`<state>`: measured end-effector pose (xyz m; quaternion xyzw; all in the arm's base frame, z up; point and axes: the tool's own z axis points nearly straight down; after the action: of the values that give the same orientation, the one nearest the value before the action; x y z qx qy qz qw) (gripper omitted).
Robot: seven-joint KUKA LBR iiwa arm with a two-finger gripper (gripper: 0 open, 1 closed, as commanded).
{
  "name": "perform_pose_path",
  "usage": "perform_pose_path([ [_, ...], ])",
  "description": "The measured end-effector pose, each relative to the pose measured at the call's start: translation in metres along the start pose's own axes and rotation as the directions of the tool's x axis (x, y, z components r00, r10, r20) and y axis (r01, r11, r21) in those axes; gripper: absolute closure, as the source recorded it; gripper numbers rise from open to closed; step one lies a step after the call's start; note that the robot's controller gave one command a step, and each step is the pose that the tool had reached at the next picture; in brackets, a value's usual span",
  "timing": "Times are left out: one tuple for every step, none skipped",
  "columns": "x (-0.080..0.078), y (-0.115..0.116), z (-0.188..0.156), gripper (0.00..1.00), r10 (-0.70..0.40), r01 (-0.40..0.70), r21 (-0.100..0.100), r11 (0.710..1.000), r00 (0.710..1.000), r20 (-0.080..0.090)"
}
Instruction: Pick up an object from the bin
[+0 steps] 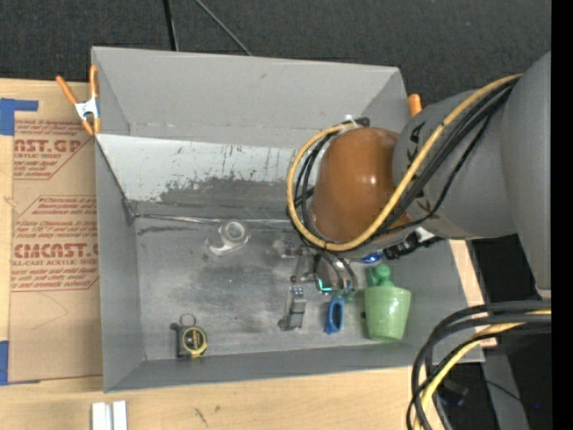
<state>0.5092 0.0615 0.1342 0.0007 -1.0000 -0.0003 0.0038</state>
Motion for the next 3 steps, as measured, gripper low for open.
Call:
perform_pose_path([
  [-0.066,0.041,0.029,0.00,0.153,-0.153,-0.003,0.988,0.988,0.009],
  [-0.086,0.025,0.063,0.00,0.056,-0.056,-0.002,0.998,0.998,0.017],
  [-0.086,0.025,0.061,1.00,0.057,-0.057,-0.002,0.998,0.998,0.018],
])
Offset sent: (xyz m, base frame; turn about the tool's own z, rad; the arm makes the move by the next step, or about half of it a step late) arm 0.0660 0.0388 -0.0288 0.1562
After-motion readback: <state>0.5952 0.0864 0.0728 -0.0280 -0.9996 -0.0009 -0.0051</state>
